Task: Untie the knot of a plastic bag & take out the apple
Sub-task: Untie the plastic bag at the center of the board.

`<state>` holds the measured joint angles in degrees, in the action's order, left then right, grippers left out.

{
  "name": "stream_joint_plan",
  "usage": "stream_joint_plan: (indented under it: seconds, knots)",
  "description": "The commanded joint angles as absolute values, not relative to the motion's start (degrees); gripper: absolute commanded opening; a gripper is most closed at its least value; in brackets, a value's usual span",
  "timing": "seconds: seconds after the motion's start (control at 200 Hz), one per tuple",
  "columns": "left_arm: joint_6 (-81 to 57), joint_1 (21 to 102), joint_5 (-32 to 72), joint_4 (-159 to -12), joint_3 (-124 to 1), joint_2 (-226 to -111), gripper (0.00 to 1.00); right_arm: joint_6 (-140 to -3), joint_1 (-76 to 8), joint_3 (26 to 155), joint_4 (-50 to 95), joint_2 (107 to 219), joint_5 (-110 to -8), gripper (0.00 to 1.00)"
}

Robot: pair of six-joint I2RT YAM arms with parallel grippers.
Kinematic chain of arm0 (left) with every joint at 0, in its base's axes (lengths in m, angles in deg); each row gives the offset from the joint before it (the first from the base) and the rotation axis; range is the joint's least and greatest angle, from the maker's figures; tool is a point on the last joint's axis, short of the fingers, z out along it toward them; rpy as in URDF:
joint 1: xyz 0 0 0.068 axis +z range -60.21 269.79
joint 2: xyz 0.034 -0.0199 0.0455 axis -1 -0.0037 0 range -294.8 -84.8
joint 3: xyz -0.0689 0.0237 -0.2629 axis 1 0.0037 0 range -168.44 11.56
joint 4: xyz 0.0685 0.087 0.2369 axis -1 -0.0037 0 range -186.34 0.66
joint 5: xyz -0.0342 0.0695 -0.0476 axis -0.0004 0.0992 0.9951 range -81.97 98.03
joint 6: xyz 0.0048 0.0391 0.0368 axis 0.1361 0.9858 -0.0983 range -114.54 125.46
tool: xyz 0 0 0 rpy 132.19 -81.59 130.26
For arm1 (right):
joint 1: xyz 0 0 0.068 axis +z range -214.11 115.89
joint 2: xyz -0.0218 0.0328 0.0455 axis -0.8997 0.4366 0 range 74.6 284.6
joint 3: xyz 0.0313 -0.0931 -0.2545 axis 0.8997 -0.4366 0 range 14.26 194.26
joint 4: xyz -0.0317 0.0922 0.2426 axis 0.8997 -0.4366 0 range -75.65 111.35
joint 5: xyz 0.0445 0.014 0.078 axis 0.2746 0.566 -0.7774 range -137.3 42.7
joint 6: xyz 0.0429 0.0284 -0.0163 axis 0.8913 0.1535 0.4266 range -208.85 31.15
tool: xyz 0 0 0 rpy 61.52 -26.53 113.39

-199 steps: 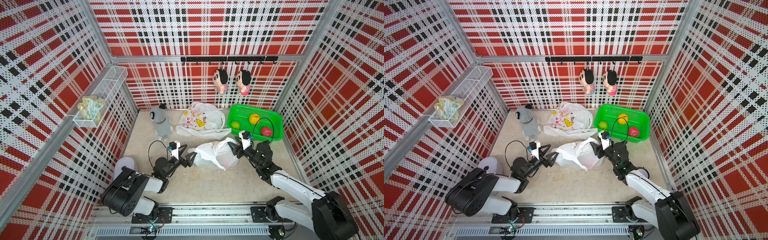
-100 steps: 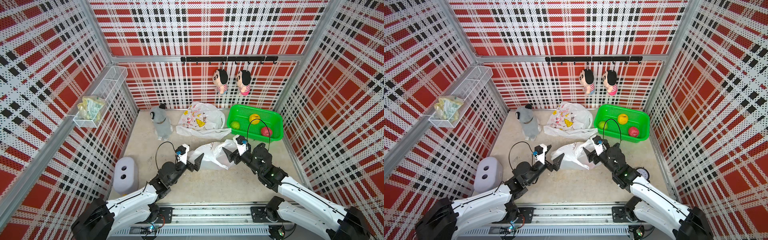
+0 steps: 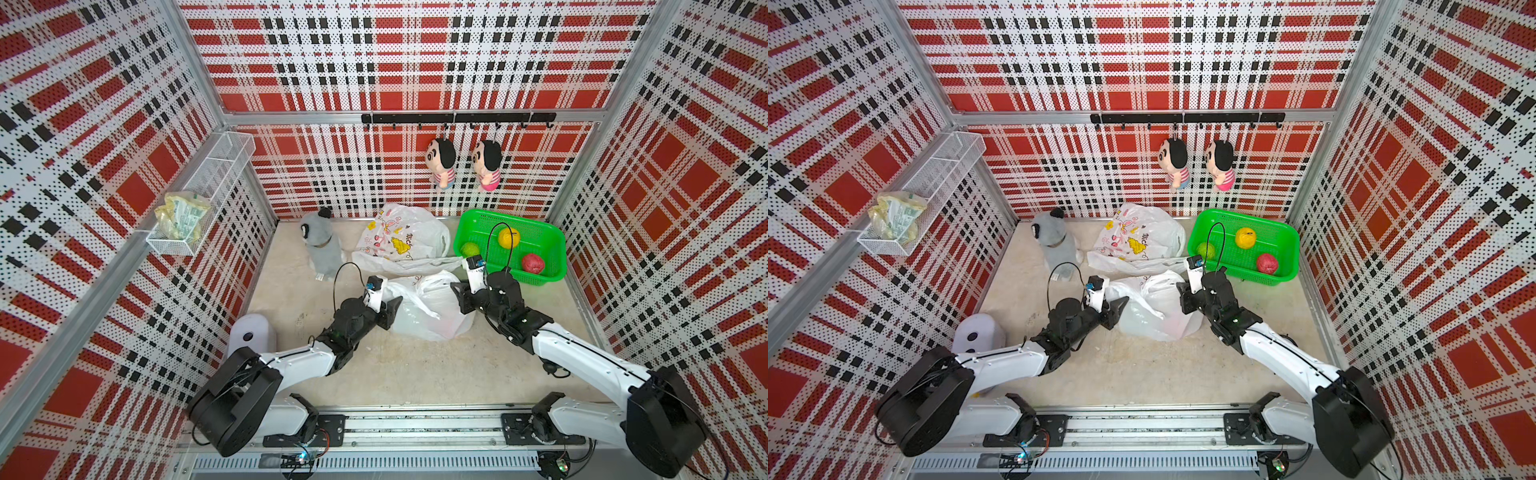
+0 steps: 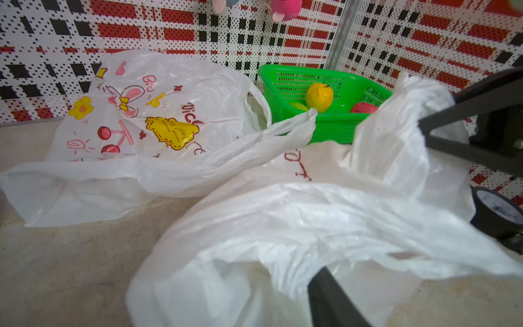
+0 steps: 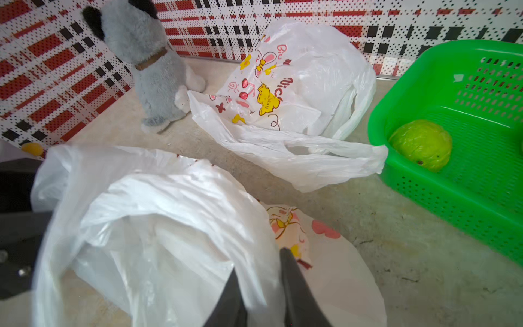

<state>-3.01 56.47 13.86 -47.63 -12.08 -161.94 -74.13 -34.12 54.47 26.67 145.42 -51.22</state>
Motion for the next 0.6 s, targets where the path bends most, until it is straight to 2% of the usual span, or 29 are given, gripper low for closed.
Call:
stream_joint_plan:
  seconds: [0.0, 0.035, 0.115, 0.286, 0.371, 0.481, 0.541, 0.596]
  knots:
    - [-4.5, 58.7, 20.7, -42.9, -15.2, -163.6, 0.17, -70.6, -36.1, 60.5, 32.0, 150.4, -56.7, 0.05]
    - [-4.8, 59.7, 21.3, -42.5, -16.3, -164.3, 0.12, -70.9, -37.0, 63.2, 32.8, 152.7, -58.0, 0.0]
    - [-5.5, 62.5, 24.3, -41.1, -19.7, -165.8, 0.07, -71.0, -39.4, 70.7, 34.1, 158.2, -61.4, 0.0]
    - [-7.1, 67.6, 27.2, -38.4, -24.8, -165.7, 0.06, -73.7, -41.3, 84.5, 34.3, 164.3, -64.4, 0.0]
    - [-7.0, 67.7, 25.6, -35.4, -21.4, -162.7, 0.08, -74.1, -41.2, 81.2, 40.1, 162.3, -67.4, 0.0]
    - [-5.8, 63.7, 19.1, -27.6, -10.4, -158.2, 0.1, -74.3, -40.9, 66.6, 53.2, 158.0, -73.6, 0.0]
    - [-5.1, 60.9, 16.3, -24.1, -4.5, -157.3, 0.19, -74.5, -40.6, 58.2, 59.0, 156.4, -75.5, 0.0]
    - [-5.9, 58.0, 12.7, -21.1, 0.4, -157.3, 0.36, -74.1, -40.4, 51.2, 62.6, 155.7, -76.4, 0.0]
